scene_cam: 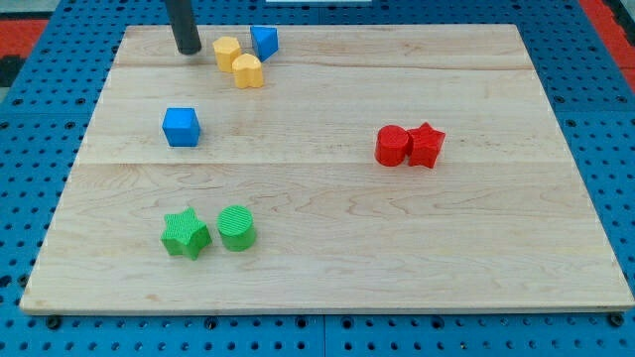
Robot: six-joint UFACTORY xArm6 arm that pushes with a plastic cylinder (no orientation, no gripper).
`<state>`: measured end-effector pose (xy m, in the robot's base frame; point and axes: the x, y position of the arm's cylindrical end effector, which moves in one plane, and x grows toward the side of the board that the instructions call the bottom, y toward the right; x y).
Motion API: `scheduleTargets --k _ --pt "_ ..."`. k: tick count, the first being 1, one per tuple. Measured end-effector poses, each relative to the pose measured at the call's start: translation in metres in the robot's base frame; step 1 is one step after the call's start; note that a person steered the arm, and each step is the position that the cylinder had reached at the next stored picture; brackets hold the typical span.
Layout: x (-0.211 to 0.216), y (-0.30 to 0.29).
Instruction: Place the yellow blocks above the red blocks
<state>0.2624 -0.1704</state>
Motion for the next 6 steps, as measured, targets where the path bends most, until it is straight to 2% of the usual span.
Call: scheduleTargets --k 1,2,3,4,5,6 --pt "0.030 0.026" --pt "0.004 -0.031" --pt "-0.008 0.015" --pt "0.018 0.047" --pt "0.053 0.047" --pt "0.047 0.005"
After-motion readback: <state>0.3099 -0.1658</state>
